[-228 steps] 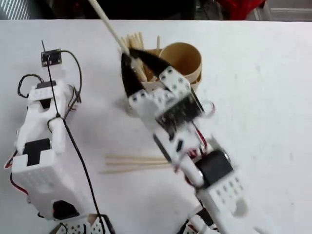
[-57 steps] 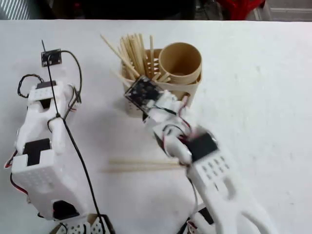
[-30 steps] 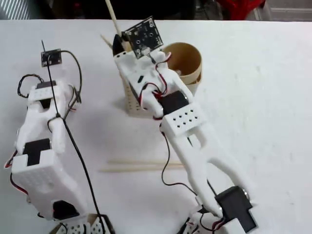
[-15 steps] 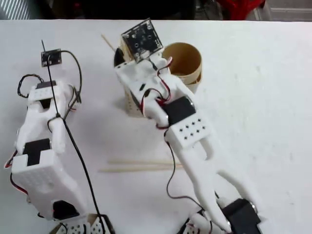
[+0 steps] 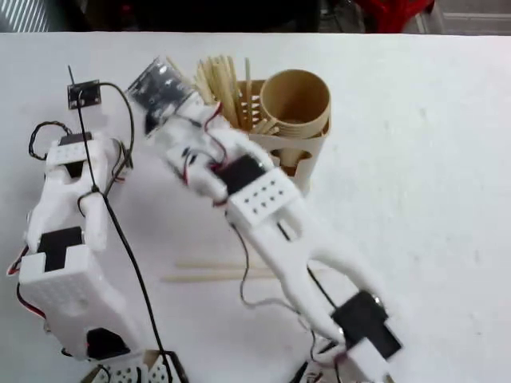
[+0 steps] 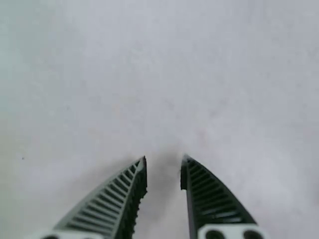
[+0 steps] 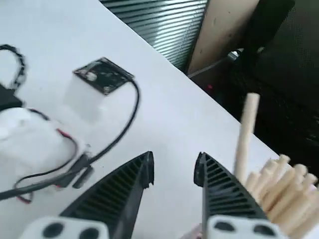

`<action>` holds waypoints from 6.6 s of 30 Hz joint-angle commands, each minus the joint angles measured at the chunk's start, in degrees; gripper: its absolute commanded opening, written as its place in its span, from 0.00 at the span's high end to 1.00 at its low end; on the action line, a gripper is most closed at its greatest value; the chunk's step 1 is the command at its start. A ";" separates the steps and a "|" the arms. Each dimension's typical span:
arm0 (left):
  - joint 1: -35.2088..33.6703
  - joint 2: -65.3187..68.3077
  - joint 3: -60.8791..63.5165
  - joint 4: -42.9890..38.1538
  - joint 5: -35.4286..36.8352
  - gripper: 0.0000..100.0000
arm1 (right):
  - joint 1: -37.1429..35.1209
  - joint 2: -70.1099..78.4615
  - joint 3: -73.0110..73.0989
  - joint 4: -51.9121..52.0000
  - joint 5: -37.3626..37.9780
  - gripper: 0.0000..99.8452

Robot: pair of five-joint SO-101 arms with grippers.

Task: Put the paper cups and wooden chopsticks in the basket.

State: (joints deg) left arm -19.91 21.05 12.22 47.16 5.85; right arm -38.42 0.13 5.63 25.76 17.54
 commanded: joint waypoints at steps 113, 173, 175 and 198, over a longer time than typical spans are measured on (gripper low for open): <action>1.01 -0.31 -2.02 -0.97 -0.70 0.87 | 2.33 -4.79 39.47 16.66 24.53 0.98; 1.01 -0.31 -2.02 -1.05 -0.70 0.87 | 1.89 -47.16 34.73 17.80 12.22 0.98; 1.01 -0.31 -2.02 -1.05 -0.70 0.87 | 1.89 -49.19 31.56 16.48 11.96 0.98; 1.01 -0.31 -2.02 -1.05 -0.70 0.87 | 0.75 -14.90 48.18 9.63 22.95 0.86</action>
State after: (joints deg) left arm -19.91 21.05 12.22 47.16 5.85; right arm -37.71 -16.48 55.47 36.66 39.78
